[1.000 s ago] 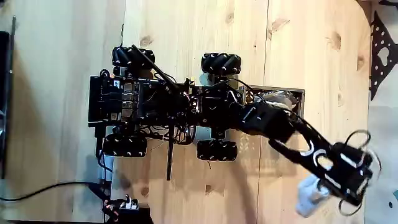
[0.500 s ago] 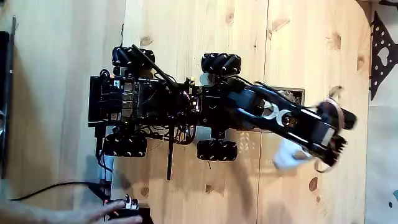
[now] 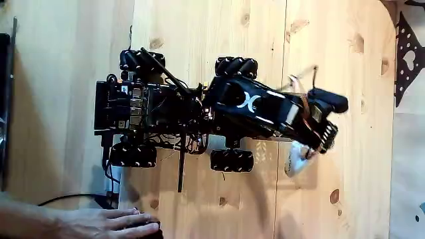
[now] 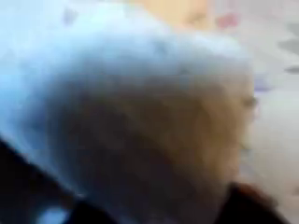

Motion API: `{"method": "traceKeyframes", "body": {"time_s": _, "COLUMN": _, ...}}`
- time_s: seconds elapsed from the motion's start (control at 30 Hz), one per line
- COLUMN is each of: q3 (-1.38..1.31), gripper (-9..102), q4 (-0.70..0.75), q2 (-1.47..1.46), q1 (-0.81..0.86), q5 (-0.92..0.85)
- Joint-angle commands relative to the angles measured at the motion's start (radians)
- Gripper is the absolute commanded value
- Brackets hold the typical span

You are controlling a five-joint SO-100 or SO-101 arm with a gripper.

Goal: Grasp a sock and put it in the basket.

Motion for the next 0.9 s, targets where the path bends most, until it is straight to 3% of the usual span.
{"method": "traceKeyframes", "body": {"time_s": 0.0, "q3": -0.015, "gripper": 0, "q4": -0.005, "q2": 0.028, "q1": -0.074, "q5": 0.046}}
{"method": "traceKeyframes", "body": {"time_s": 0.53, "q3": 0.021, "gripper": 0, "q4": 0.147, "q2": 0.008, "q1": -0.25, "q5": 0.058}}
{"method": "traceKeyframes", "body": {"time_s": 0.87, "q3": 0.187, "gripper": 0, "q4": -0.015, "q2": -0.037, "q1": -0.324, "q5": 0.067}}
